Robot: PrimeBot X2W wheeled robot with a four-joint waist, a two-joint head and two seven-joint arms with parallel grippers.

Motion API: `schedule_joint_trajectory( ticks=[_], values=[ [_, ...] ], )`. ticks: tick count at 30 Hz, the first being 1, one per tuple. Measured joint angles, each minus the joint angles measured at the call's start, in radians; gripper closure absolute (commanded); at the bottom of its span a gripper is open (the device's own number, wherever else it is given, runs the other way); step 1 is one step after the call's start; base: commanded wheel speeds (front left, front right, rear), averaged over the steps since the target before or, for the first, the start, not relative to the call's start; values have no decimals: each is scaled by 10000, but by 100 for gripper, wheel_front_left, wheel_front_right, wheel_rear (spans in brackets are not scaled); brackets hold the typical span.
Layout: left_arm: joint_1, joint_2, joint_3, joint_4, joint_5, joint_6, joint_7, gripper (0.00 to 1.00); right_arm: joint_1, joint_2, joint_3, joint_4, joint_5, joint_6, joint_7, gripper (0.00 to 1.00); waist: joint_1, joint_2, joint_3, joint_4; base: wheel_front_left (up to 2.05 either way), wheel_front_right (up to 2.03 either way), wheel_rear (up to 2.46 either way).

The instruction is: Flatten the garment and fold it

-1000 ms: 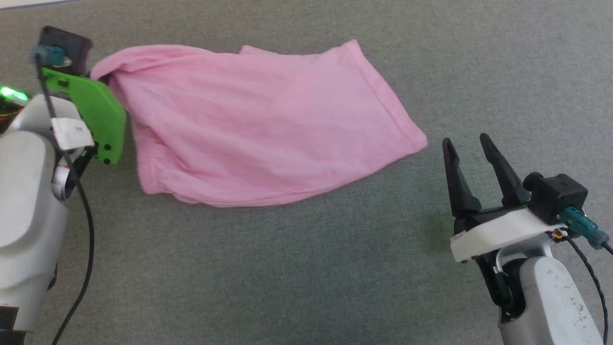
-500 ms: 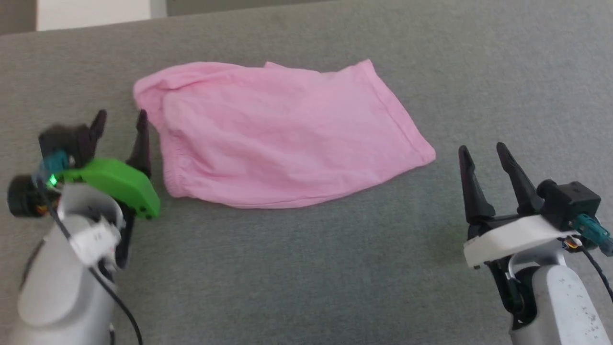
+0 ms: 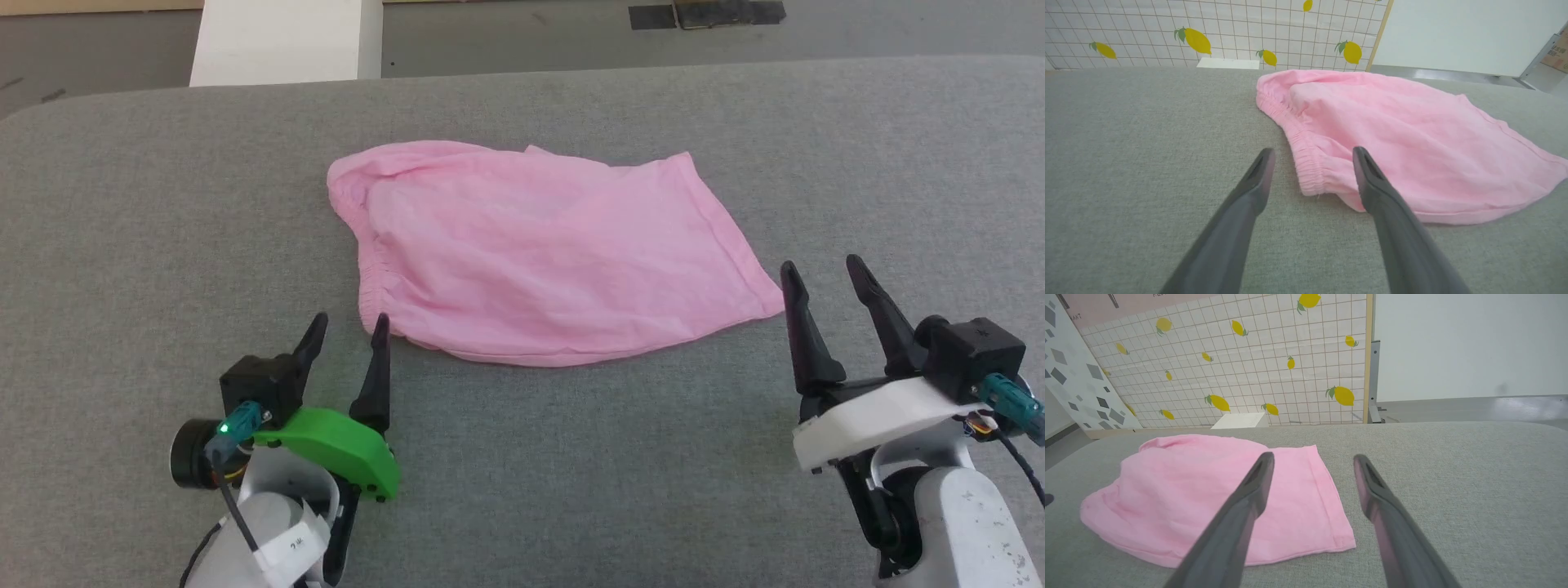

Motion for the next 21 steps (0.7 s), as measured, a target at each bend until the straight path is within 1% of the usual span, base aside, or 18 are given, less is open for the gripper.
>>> schedule_joint_trajectory(
  ticks=[6,9,13,15,19,20,21],
  values=[
    [-427,-12,-17,890,-6,15,353,0,4,0,27,-46,33,-2,25,0,0,0,125,-273,0,0,0],
    [-669,-8,15,1338,-52,176,788,0,5,2,50,-35,88,0,21,0,0,0,220,-459,0,0,0],
    [-825,-6,13,1827,-157,376,1467,0,5,2,48,2,119,-2,-46,0,0,0,350,-691,0,0,0],
    [-926,8,-6,2036,-276,558,1994,0,5,-2,54,35,153,-2,-67,0,0,0,409,-789,0,0,0],
    [-1145,50,-111,2038,-399,681,3028,0,5,-2,61,94,180,-2,-128,0,0,0,472,-899,0,0,0],
    [-1173,90,-119,1965,-431,686,3185,87,5,-2,54,105,180,-2,-130,0,0,0,481,-901,0,0,0],
    [-1172,88,-119,1896,-451,702,3246,100,5,0,36,127,180,-2,-148,0,0,0,481,-890,0,0,0]
  ],
)
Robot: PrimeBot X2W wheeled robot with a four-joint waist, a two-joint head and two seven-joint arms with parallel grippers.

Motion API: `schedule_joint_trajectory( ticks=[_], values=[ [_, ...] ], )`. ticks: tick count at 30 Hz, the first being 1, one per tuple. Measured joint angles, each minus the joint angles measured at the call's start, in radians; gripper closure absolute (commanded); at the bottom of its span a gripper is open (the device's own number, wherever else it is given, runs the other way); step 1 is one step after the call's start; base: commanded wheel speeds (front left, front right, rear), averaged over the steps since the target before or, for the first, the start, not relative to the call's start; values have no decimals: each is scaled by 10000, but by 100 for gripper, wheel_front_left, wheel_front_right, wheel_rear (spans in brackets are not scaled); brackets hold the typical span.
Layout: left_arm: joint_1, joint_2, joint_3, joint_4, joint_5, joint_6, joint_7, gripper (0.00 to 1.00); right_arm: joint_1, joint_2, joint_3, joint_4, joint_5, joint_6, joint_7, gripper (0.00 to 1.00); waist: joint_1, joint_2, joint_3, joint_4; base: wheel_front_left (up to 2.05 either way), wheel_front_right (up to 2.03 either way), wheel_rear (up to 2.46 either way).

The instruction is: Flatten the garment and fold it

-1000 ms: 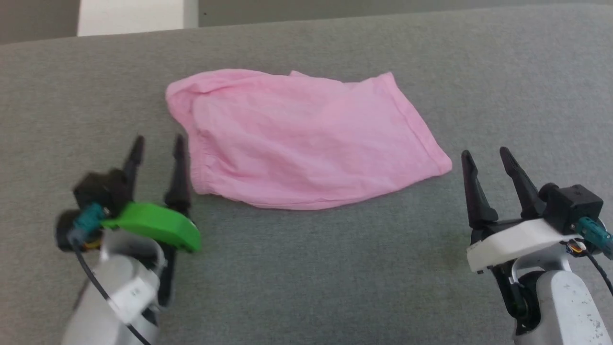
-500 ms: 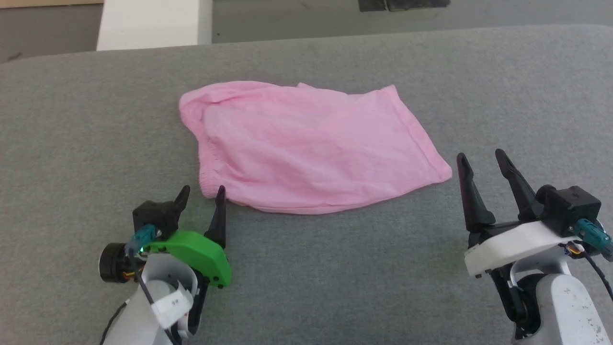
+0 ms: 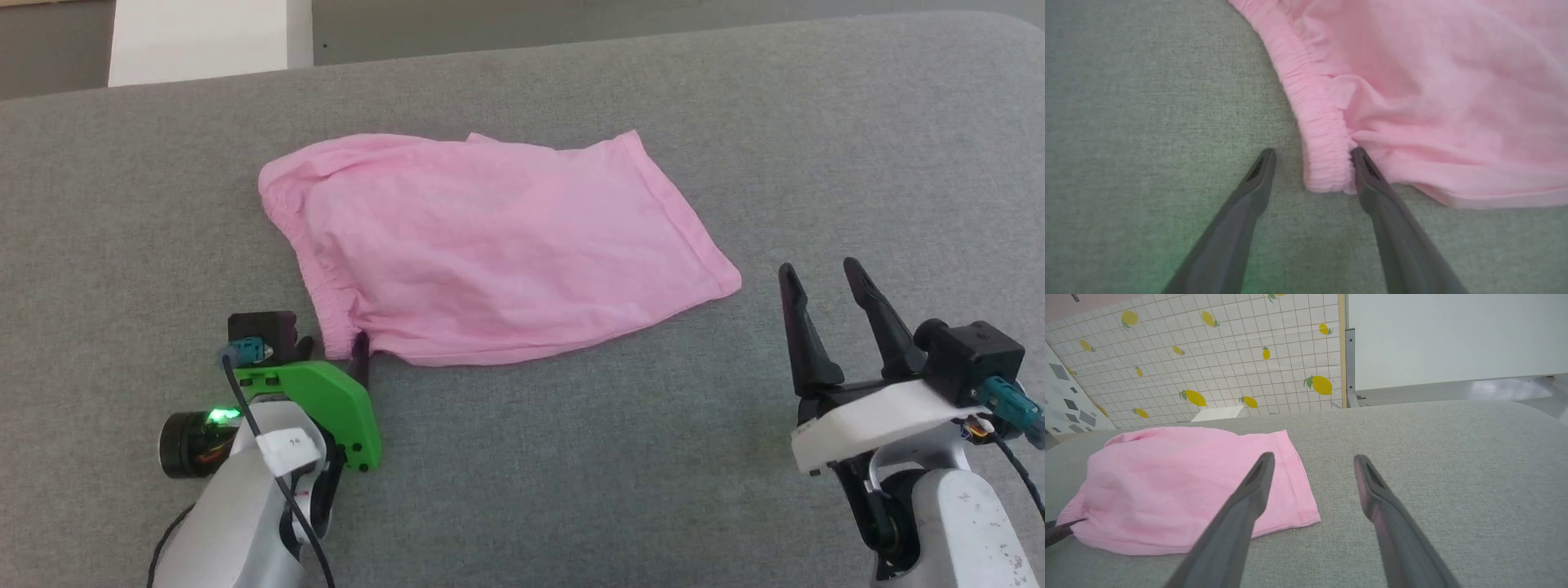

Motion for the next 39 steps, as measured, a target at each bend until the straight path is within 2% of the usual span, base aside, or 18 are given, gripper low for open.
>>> schedule_joint_trajectory(
  ticks=[5,10,17,23,24,25,26,27,32,35,39],
  values=[
    [93,-2,-56,-313,-42,15,165,100,-23,-2,44,198,-117,0,48,0,0,0,-23,136,0,0,0],
    [389,-31,33,-738,-148,10,-376,100,-585,0,-48,949,-581,0,673,0,0,0,-10,331,0,0,0],
    [464,-94,-73,-976,-157,-21,-585,100,-1934,-4,-236,2959,-802,0,2683,0,0,0,128,700,0,0,0],
    [425,-178,-184,-1068,-157,-104,-756,100,-2750,4,-127,3858,-1254,0,4441,2,0,0,345,976,0,0,0],
    [425,-186,-199,-1068,-161,-138,-803,100,-2844,2,-128,3875,-1383,0,4727,29,0,0,377,1010,0,0,0],
    [420,-190,-207,-1064,-161,-153,-807,100,-2907,0,-142,3862,-1429,0,4909,62,0,0,393,1035,0,0,0],
    [417,-192,-222,-1064,-163,-176,-813,100,-2945,-6,-157,3810,-1430,0,5099,89,0,0,404,1061,0,0,0],
    [418,-194,-224,-1053,-173,-178,-817,100,-2947,-4,-163,3731,-1430,0,5216,100,0,0,400,1074,0,0,0],
    [461,-215,-211,-1035,-301,-311,-1078,100,-2686,15,-136,3221,-1407,2,5375,100,0,0,215,1029,0,0,0],
    [552,-150,-222,-1279,-541,-546,-1089,100,-2341,8,-142,2502,-1294,2,5363,100,0,0,14,977,0,0,0],
    [495,56,-100,-2504,-1430,-1319,-314,100,-2262,10,4,1049,-1338,2,5708,100,0,0,-254,873,0,0,0]
  ],
)
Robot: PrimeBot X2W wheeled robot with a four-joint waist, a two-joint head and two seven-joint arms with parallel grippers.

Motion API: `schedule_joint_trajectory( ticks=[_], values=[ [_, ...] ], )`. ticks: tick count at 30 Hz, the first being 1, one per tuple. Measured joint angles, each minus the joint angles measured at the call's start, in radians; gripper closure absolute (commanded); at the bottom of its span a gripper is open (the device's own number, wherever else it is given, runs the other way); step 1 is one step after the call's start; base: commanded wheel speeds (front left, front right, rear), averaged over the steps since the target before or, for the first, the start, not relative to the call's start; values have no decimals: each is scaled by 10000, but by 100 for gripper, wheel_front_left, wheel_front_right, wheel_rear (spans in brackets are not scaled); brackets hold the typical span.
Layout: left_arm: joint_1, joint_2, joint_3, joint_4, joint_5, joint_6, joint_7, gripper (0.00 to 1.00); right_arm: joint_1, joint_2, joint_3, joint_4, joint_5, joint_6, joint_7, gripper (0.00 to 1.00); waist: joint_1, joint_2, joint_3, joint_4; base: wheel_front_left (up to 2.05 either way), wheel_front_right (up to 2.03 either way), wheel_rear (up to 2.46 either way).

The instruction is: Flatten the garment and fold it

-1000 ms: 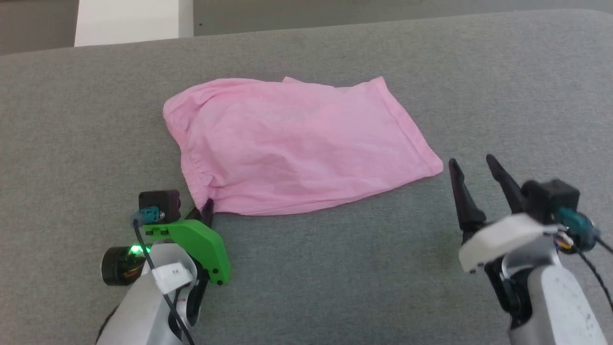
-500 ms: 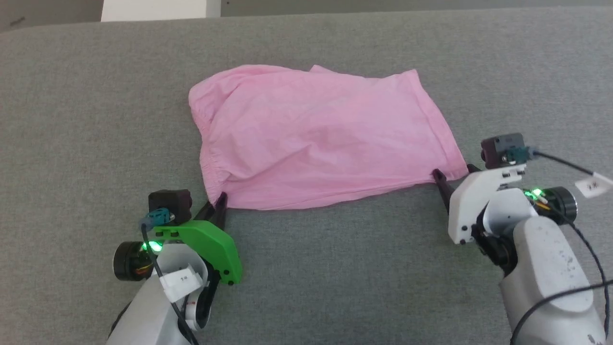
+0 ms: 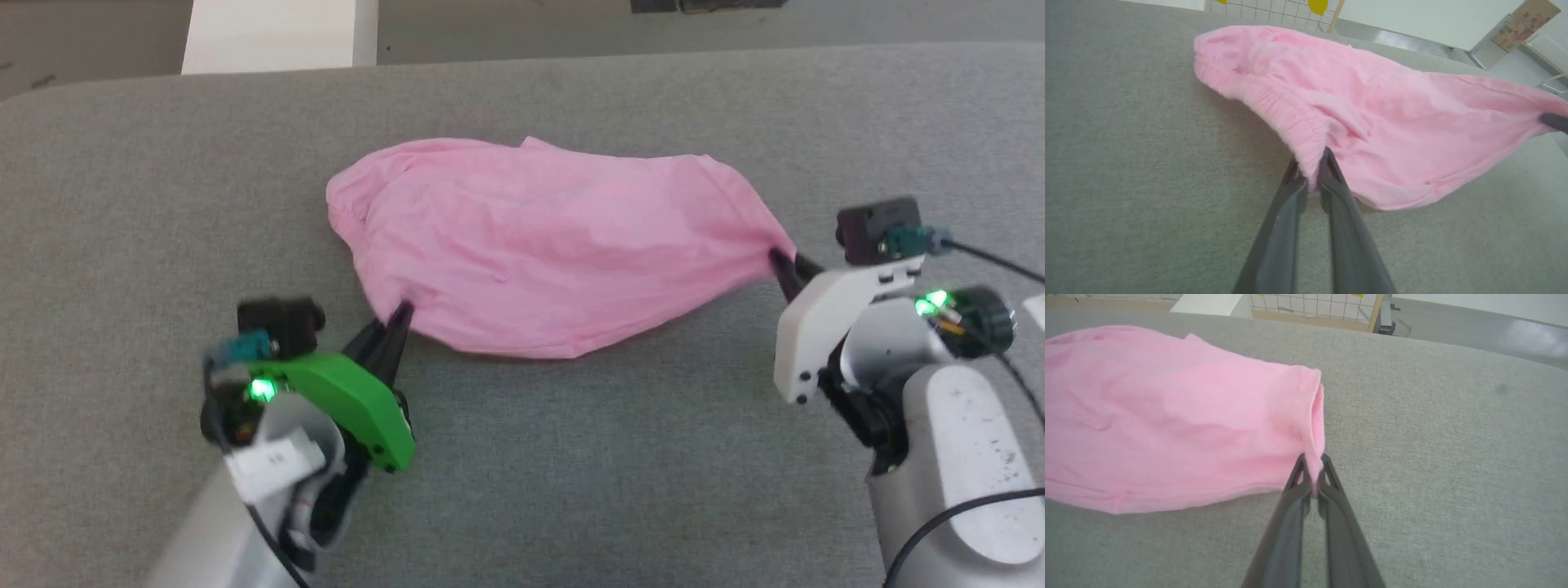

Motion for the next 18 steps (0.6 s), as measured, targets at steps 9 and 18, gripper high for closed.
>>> schedule_joint_trajectory(
  ticks=[9,18],
  values=[
    [-2640,1200,915,-2408,-1296,-228,2909,100,-2280,-1298,433,-1925,272,0,1958,100,0,0,189,-170,0,0,0],
    [-6705,1210,1570,-1415,-1066,667,3576,100,-6475,-1910,708,-798,487,0,1916,100,2,0,1427,-225,0,0,0]
  ],
)
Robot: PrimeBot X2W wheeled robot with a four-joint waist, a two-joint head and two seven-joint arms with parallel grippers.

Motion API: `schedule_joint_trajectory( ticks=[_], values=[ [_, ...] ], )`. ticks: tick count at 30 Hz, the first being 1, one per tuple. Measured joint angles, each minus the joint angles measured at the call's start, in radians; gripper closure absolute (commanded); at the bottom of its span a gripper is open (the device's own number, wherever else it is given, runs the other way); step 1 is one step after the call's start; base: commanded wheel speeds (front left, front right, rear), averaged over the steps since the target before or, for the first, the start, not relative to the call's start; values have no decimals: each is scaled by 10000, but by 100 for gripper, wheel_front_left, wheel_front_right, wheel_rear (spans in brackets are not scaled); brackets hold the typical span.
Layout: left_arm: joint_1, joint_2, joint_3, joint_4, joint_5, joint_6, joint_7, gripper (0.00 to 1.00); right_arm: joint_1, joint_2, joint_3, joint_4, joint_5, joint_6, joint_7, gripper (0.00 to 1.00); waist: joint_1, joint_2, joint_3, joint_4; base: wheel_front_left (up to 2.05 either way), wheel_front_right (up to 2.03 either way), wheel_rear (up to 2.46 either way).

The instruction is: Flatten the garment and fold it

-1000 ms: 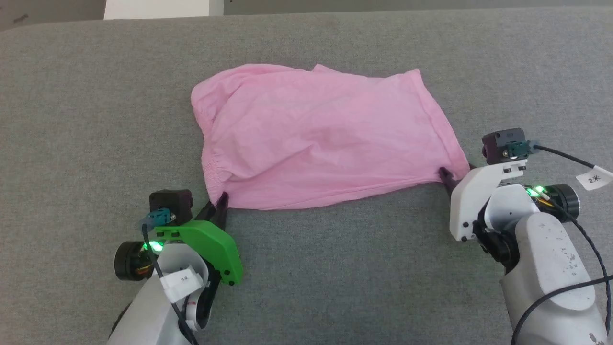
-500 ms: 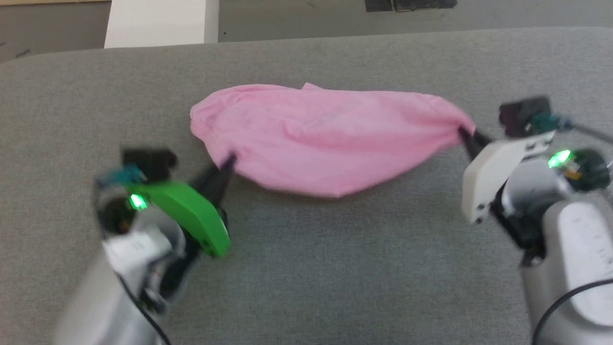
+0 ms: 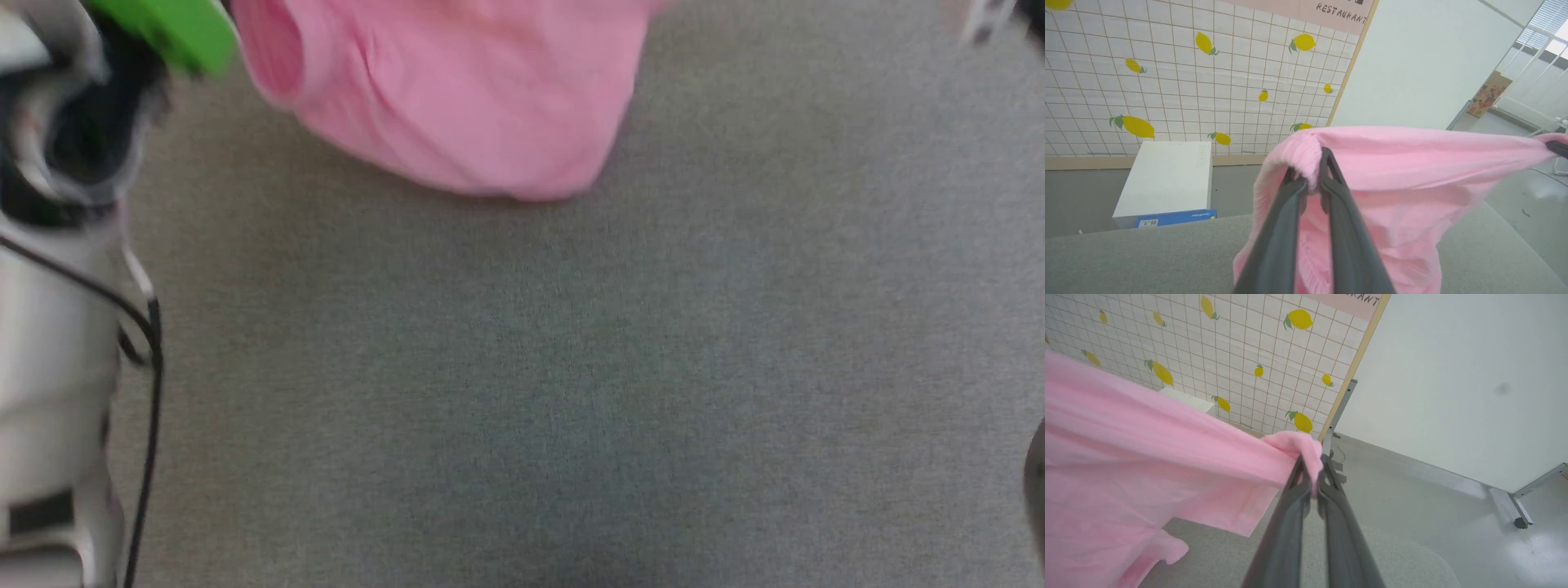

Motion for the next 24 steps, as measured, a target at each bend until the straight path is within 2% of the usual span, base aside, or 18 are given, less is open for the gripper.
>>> schedule_joint_trajectory(
  ticks=[6,9,13,15,19,24],
  values=[
    [-2552,-236,351,1292,617,244,-1078,100,-2276,98,0,1137,-709,8,-1185,100,1,0,966,-119,0,0,0],
    [-3619,-715,779,1691,564,385,-2094,100,-3239,364,-320,1588,-972,8,-2092,100,1,0,1382,-192,0,0,0],
    [-4467,-1083,1114,2197,443,201,-3143,100,-4091,598,-675,2217,-1141,8,-3172,100,1,0,1793,-287,0,0,0],
    [-4502,-1114,1097,2514,407,50,-3340,100,-4185,627,-732,2485,-1179,10,-3513,100,1,0,1913,-317,0,0,0],
    [-3937,-1018,903,3014,395,-284,-3254,100,-3707,562,-514,2920,-995,8,-3482,100,1,0,1867,-287,0,0,0],
    [-1701,-721,339,3390,307,-836,-2663,100,-1455,267,274,3129,23,8,-2665,100,1,0,1545,-153,0,0,0]
  ],
)
